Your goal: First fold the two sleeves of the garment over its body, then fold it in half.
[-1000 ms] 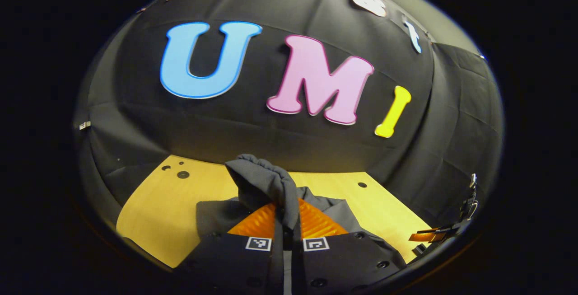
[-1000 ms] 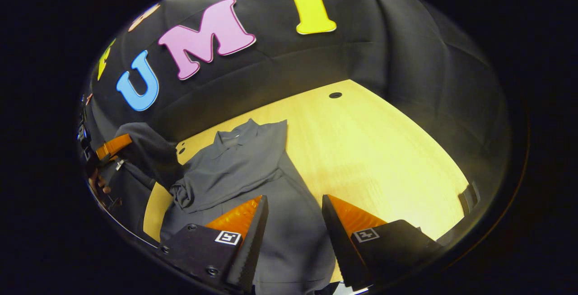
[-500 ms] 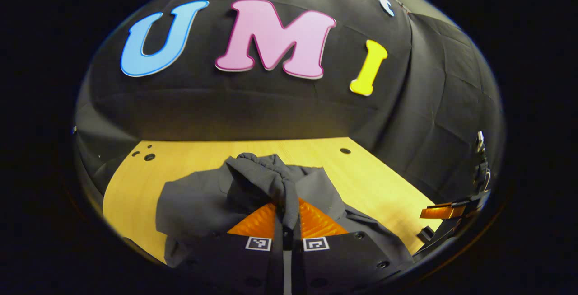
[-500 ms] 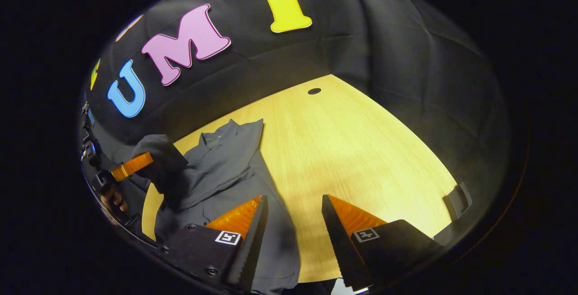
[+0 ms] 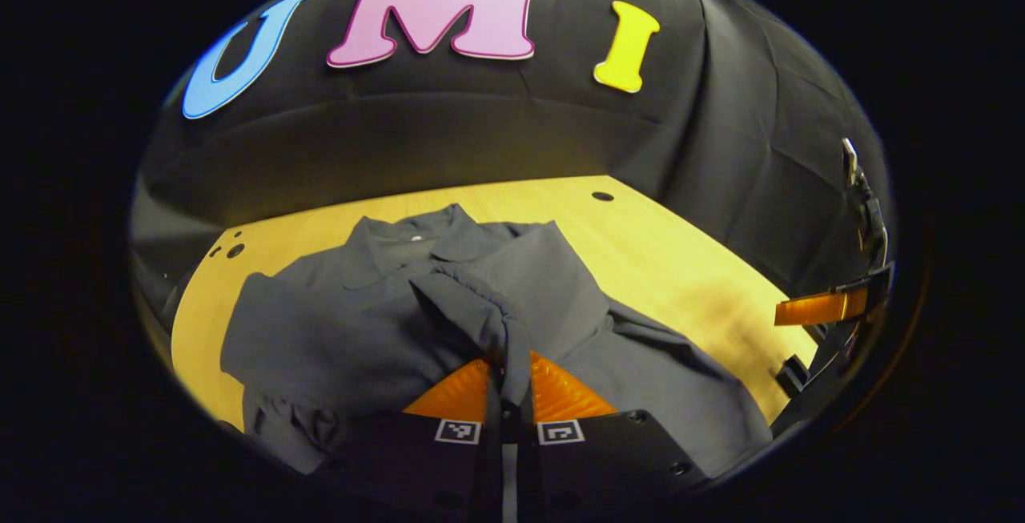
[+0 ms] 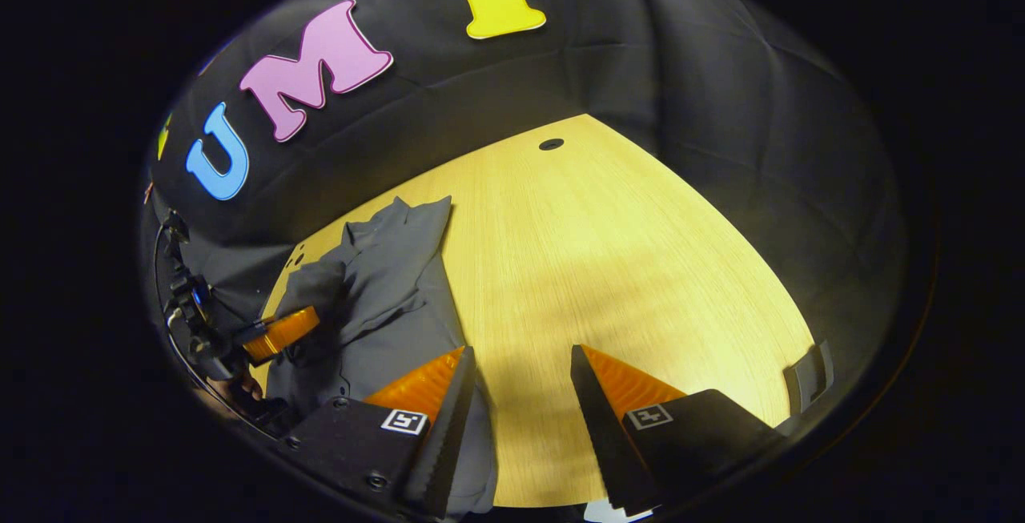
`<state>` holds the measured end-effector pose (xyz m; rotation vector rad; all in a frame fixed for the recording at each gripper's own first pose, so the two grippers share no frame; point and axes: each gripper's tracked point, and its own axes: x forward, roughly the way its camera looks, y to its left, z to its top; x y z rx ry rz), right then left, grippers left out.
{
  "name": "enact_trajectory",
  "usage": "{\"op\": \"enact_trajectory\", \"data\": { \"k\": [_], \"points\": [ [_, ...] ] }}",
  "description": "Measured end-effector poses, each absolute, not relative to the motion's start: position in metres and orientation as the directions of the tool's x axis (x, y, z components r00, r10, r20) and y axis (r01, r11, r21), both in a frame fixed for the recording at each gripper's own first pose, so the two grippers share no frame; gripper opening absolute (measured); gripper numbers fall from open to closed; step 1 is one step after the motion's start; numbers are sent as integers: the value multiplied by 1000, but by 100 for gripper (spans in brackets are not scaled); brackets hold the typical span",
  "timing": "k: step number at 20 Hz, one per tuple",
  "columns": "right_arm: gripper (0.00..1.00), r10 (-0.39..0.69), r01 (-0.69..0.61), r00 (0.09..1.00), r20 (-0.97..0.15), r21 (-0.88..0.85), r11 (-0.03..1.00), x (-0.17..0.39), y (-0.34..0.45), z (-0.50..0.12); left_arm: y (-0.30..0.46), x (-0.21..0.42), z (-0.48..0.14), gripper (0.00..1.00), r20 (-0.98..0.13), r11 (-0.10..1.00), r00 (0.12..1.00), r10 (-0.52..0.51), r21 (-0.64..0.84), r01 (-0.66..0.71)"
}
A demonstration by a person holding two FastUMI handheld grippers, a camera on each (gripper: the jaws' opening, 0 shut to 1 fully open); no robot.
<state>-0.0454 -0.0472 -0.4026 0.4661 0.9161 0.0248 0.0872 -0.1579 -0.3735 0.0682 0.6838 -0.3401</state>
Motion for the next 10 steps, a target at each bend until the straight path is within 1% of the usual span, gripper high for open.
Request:
{"op": "enact_trajectory", "data": {
  "k": [4,5,6,7,9,10],
  "points": [
    [75,243,145,600,-763,402,904,-41,-44,-408,-168,75,-401,17,-667,936,688,-286,-40,350],
    [75,248,141,595,-764,403,904,-40,-42,-409,-170,73,-404,28,-672,934,681,-289,-43,354],
    [75,252,139,591,-766,404,904,-40,-40,-410,-173,71,-408,28,-677,934,676,-292,-49,355],
    [75,257,136,587,-768,407,903,-41,-39,-411,-176,68,-408,23,-678,932,670,-301,-61,357],
    [75,266,131,582,-768,412,902,-42,-36,-412,-184,64,-406,48,-673,926,662,-330,-97,364],
    [75,269,129,580,-769,412,902,-43,-34,-412,-188,62,-405,46,-669,922,658,-346,-111,372]
  ]
}}
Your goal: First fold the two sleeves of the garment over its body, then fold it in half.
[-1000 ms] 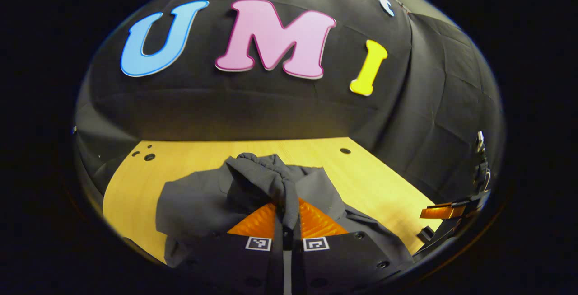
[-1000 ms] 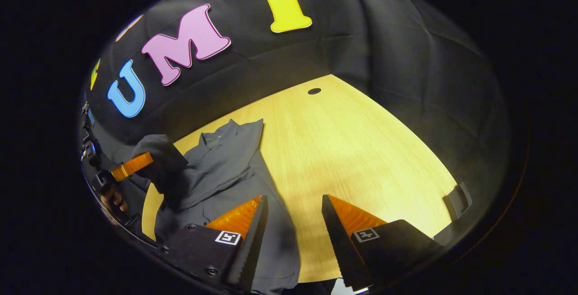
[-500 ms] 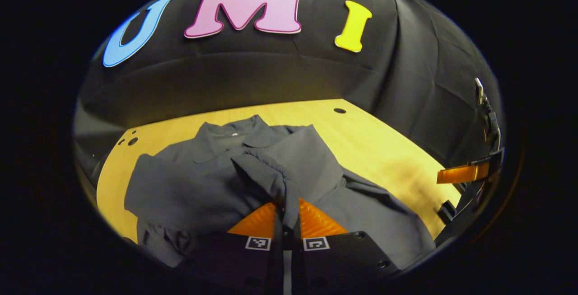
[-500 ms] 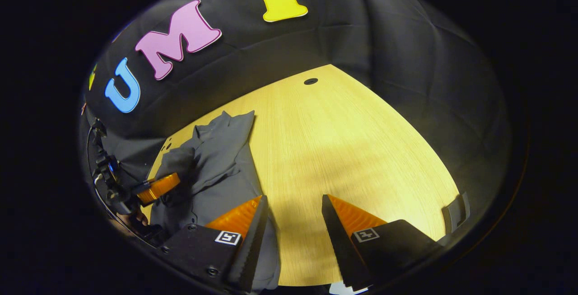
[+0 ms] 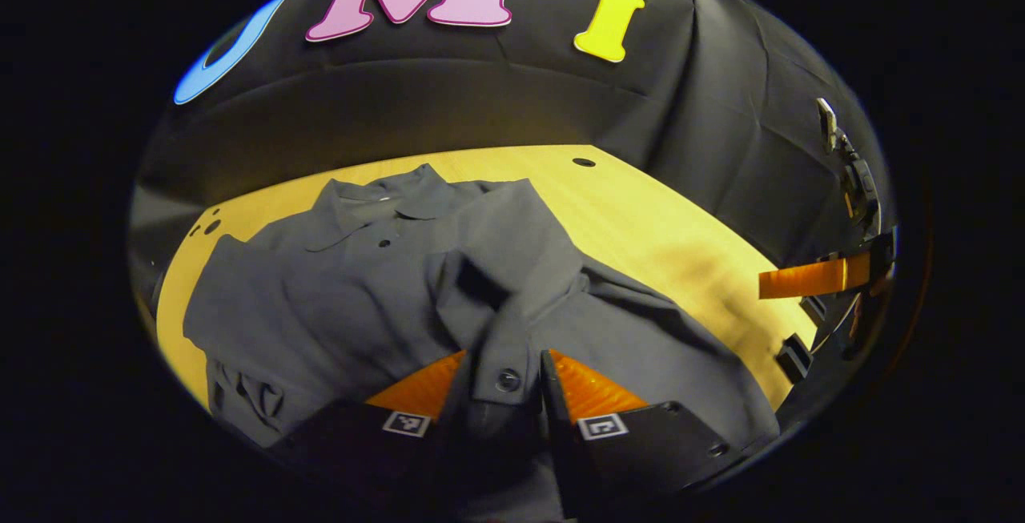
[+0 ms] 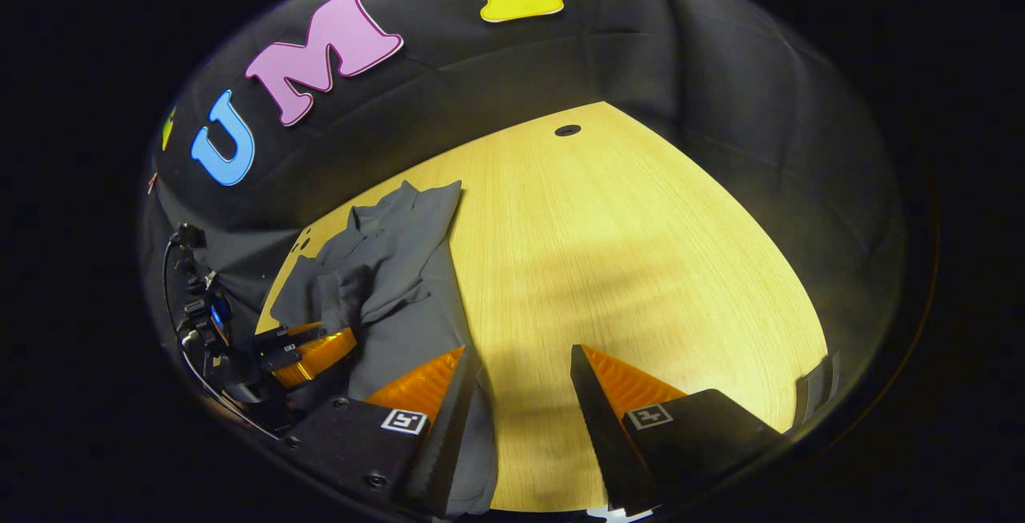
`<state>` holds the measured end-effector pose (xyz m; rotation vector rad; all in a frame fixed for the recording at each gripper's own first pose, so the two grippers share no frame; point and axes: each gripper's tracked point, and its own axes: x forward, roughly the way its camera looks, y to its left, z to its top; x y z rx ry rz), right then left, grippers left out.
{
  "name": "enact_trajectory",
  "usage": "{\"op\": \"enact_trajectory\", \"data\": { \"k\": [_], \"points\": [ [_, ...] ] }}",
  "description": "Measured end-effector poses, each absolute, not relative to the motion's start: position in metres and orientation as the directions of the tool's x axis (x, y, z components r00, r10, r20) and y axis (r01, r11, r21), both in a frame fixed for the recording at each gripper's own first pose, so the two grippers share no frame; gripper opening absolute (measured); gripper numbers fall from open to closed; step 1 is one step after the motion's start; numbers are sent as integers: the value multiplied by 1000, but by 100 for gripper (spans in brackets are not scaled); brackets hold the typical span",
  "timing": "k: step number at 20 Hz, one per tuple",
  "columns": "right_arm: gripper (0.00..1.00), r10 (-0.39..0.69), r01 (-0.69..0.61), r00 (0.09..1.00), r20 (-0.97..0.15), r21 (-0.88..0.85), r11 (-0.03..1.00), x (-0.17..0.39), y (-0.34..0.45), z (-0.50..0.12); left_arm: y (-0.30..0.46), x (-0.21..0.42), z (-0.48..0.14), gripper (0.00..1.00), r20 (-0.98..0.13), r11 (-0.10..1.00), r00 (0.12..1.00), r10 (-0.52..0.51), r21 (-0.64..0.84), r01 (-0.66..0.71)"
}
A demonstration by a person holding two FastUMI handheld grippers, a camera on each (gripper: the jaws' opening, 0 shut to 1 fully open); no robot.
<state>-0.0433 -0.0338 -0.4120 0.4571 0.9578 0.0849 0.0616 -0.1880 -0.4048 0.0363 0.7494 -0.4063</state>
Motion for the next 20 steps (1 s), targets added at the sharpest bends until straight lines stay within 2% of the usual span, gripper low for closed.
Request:
{"op": "enact_trajectory", "data": {
  "k": [2,7,8,9,10,11,12,13,14,15,16,20],
  "points": [
    [75,275,128,574,-771,416,900,-47,-29,-411,-193,56,-400,67,-662,913,652,-369,-126,388],
    [75,279,128,571,-772,419,899,-64,-13,-404,-186,37,-382,74,-645,908,657,-391,-154,389],
    [75,278,129,571,-772,419,899,-68,-10,-401,-182,31,-378,79,-646,910,656,-390,-161,383],
    [76,279,131,570,-773,421,898,-73,-6,-399,-177,26,-372,78,-647,912,658,-386,-164,375],
    [80,282,130,571,-771,424,896,-77,-1,-396,-172,20,-367,87,-644,911,657,-393,-177,372],
    [72,285,127,567,-773,424,897,-84,4,-395,-166,15,-360,87,-636,910,659,-401,-192,368],
    [86,288,122,561,-776,421,899,-91,9,-393,-160,10,-353,87,-629,907,660,-410,-209,365],
    [86,290,118,554,-780,419,900,-98,13,-392,-153,4,-346,87,-624,906,662,-416,-221,361],
    [87,292,117,546,-785,417,902,-105,18,-391,-144,-4,-341,94,-623,907,663,-416,-228,355],
    [87,294,119,538,-790,416,902,-115,21,-390,-133,-9,-337,88,-624,911,667,-408,-224,347],
    [88,294,121,528,-797,413,903,-123,24,-390,-120,-16,-334,93,-624,915,672,-398,-216,340],
    [88,283,121,475,-833,380,917,-157,32,-397,-63,-49,-332,96,-653,939,678,-338,-189,286]
  ]
}}
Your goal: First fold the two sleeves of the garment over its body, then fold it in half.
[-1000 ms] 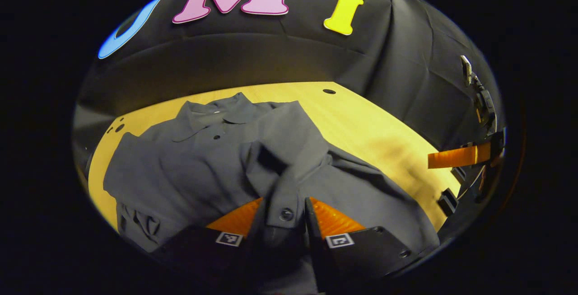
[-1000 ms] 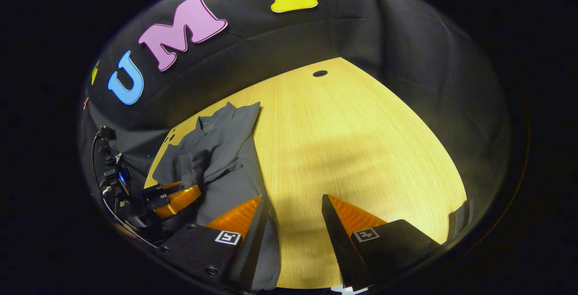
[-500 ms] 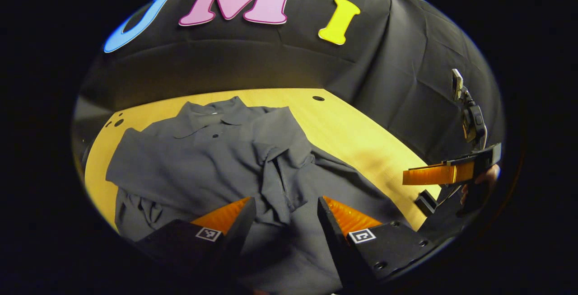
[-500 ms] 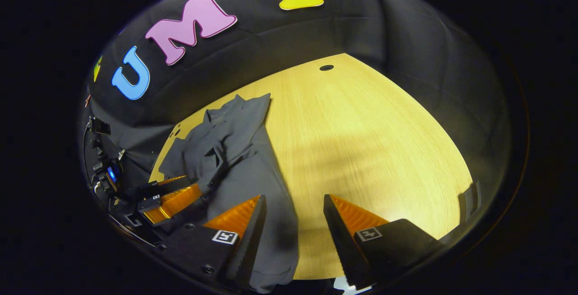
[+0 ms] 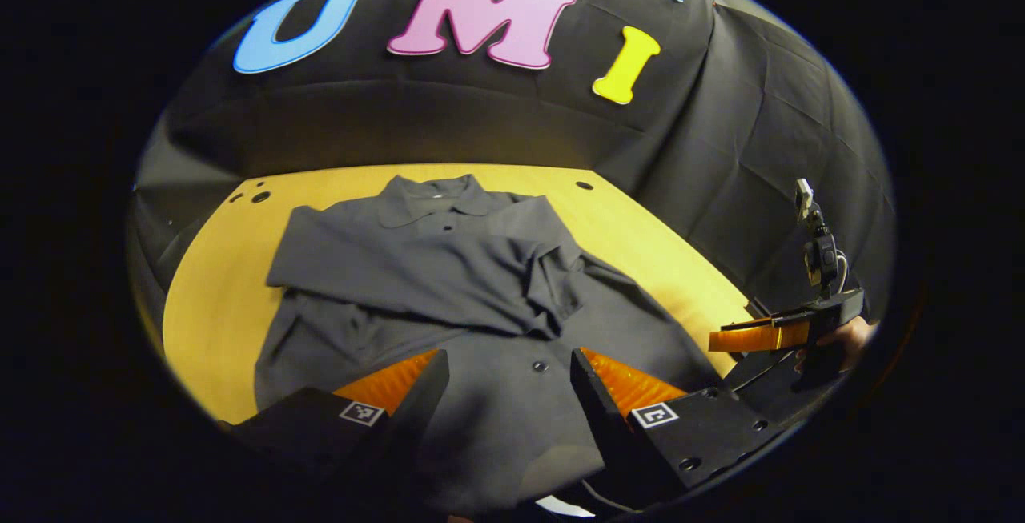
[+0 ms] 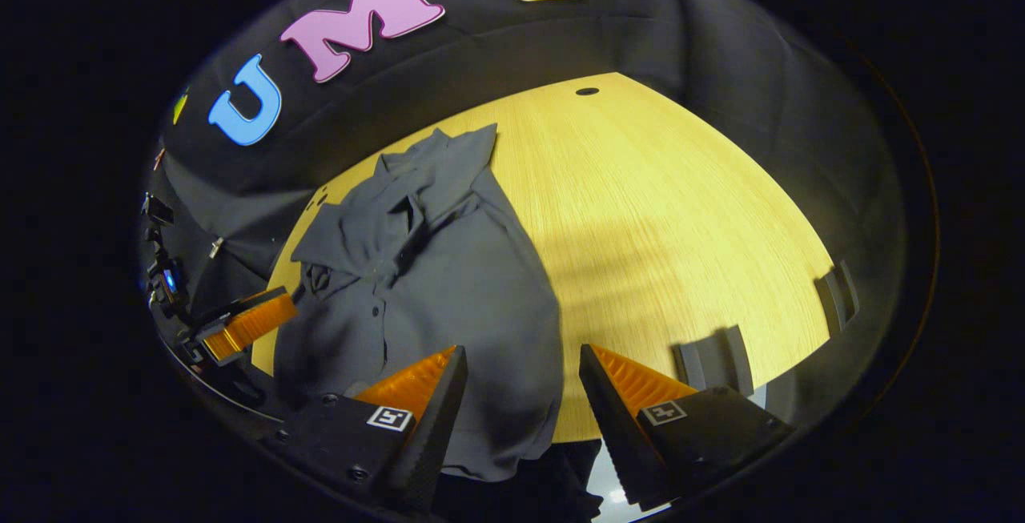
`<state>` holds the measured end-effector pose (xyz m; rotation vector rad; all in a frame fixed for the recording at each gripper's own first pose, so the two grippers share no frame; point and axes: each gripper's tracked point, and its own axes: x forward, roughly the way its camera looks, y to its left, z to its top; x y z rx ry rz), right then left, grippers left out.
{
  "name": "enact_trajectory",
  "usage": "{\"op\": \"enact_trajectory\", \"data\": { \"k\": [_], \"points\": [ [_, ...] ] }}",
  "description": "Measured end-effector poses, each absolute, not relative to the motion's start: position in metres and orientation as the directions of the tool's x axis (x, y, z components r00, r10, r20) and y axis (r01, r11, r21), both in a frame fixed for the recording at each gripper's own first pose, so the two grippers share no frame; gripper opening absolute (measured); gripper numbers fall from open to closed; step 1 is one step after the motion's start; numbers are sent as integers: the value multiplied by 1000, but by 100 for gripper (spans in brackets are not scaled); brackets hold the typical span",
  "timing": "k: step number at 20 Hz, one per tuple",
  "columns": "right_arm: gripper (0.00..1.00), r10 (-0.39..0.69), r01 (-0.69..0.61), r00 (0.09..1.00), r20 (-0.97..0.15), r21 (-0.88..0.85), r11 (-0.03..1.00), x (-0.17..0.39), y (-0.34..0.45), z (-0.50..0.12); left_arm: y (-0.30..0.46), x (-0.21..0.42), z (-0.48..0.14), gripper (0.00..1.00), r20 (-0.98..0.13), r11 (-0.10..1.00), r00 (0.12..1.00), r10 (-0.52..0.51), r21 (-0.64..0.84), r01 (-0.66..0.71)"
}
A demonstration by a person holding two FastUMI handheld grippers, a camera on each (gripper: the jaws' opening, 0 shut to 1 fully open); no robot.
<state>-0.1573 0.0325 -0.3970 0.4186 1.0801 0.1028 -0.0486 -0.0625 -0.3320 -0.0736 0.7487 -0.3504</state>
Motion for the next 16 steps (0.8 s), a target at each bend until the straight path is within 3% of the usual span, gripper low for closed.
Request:
{"op": "enact_trajectory", "data": {
  "k": [8,11,12,16],
  "points": [
    [88,275,122,412,-869,351,928,-184,49,-409,56,-126,-355,96,-750,984,637,-178,-114,140],
    [87,271,120,392,-879,341,932,-191,54,-414,84,-147,-367,96,-778,991,614,-130,-99,84],
    [88,269,117,385,-883,336,934,-193,54,-416,92,-152,-373,92,-789,994,604,-111,-89,66],
    [88,271,113,363,-891,331,937,-200,62,-423,112,-169,-400,96,-828,997,557,-68,-79,4]
  ]
}}
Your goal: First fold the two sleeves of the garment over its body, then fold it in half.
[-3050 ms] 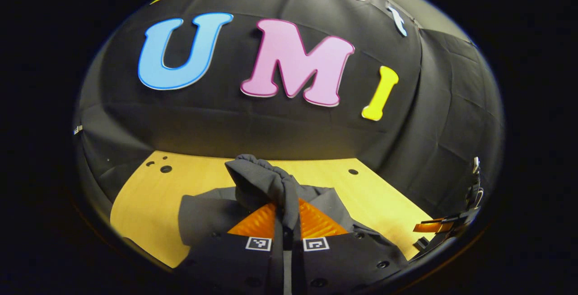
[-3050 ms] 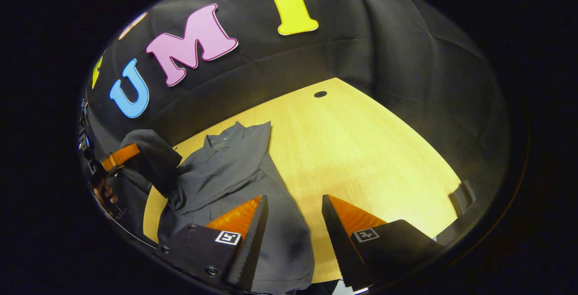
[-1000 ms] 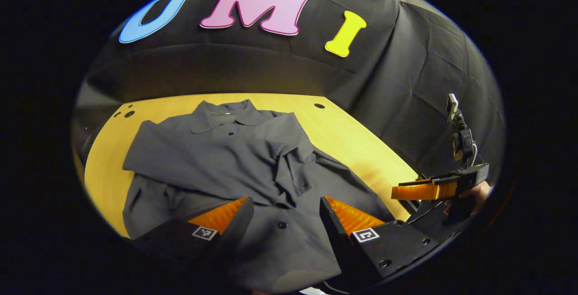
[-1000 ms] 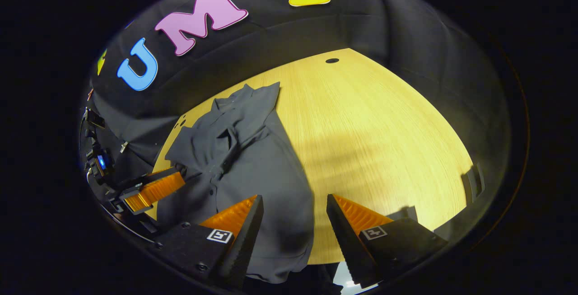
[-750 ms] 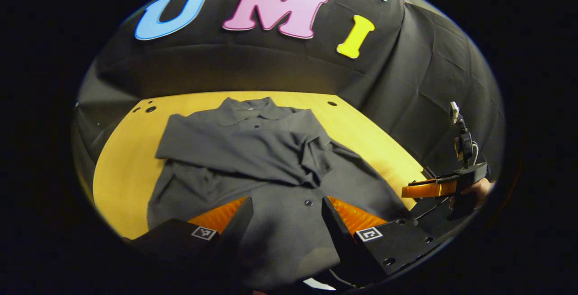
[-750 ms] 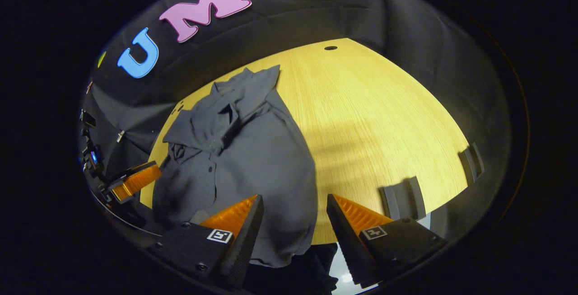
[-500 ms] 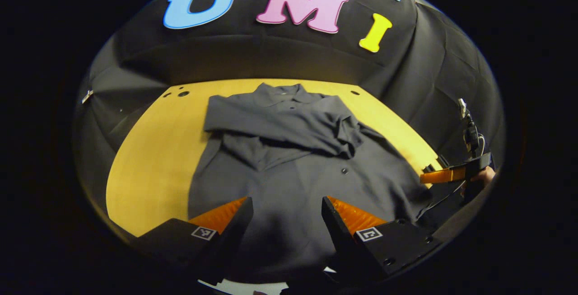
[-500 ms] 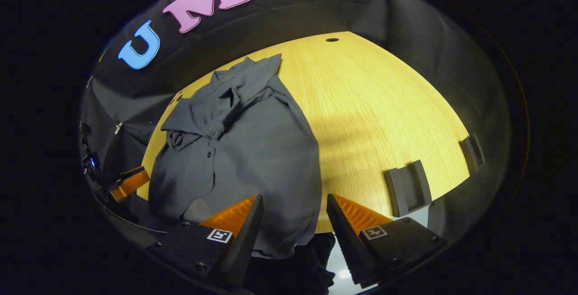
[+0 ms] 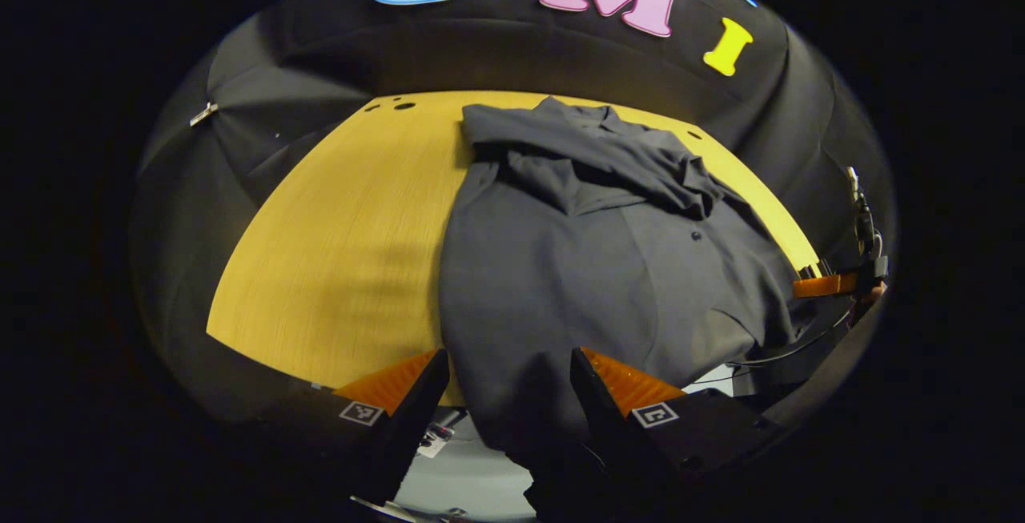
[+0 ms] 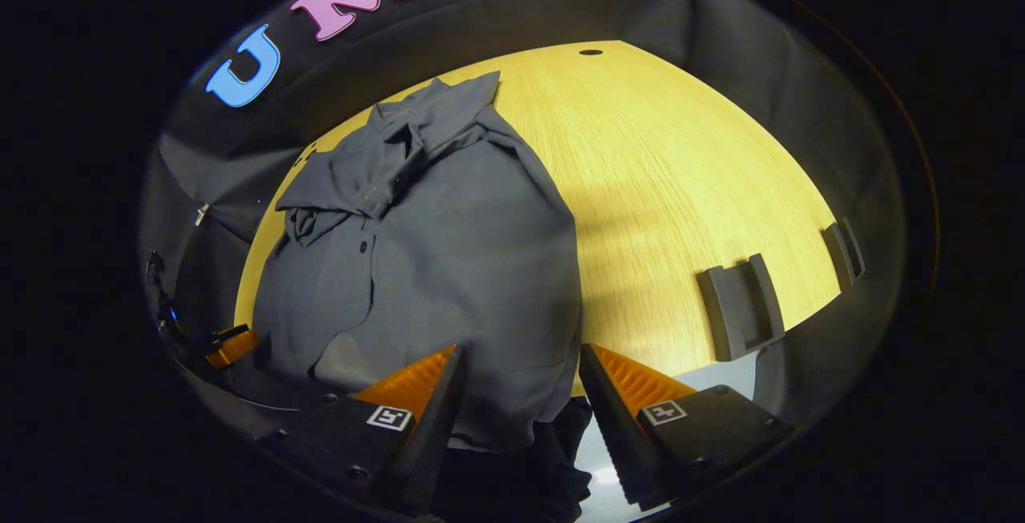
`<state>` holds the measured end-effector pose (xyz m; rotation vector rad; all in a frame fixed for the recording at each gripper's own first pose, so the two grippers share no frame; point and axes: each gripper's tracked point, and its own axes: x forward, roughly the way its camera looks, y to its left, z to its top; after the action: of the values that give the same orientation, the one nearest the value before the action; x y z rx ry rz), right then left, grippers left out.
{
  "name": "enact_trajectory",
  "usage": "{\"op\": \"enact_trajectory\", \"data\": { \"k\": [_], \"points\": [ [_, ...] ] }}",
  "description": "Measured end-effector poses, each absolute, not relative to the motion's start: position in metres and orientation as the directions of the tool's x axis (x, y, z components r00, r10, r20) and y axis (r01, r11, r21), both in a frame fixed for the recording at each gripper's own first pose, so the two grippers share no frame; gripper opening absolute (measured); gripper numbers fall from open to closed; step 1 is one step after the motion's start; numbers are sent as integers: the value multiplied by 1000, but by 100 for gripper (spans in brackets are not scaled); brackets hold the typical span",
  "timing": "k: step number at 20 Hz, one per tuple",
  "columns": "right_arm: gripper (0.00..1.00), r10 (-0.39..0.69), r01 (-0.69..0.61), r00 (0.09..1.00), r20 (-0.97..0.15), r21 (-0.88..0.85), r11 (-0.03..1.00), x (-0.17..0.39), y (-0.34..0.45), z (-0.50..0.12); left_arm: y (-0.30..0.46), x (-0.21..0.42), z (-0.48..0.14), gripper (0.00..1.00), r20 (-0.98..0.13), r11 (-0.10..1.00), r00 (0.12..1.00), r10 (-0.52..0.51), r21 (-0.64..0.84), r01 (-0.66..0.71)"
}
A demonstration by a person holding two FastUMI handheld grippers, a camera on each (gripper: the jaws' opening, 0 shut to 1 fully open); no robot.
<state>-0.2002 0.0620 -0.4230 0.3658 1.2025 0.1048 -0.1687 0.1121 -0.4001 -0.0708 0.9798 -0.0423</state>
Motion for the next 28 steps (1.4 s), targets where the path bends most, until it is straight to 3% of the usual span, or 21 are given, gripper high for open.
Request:
{"op": "enact_trajectory", "data": {
  "k": [7,11,13,17,18,20,28],
  "points": [
    [87,225,65,361,-905,265,962,-195,69,-436,111,-170,-425,96,-862,999,504,-47,-43,19],
    [82,144,-67,367,-919,128,990,-201,70,-442,104,-167,-433,98,-861,996,508,-25,21,83],
    [80,158,-98,404,-901,130,987,-197,83,-439,96,-162,-436,91,-857,995,513,-48,6,103],
    [5,222,-63,400,-889,215,975,-188,93,-442,82,-145,-435,26,-853,989,509,-112,-46,140],
    [8,244,-60,398,-884,240,969,-185,95,-442,80,-140,-435,10,-852,988,508,-125,-60,143],
    [6,261,-39,400,-879,268,963,-181,95,-437,81,-138,-432,6,-858,987,495,-137,-79,137],
    [5,313,-25,583,-750,368,929,-119,93,-362,81,-104,-364,6,-771,988,620,-149,-136,68]
  ]
}}
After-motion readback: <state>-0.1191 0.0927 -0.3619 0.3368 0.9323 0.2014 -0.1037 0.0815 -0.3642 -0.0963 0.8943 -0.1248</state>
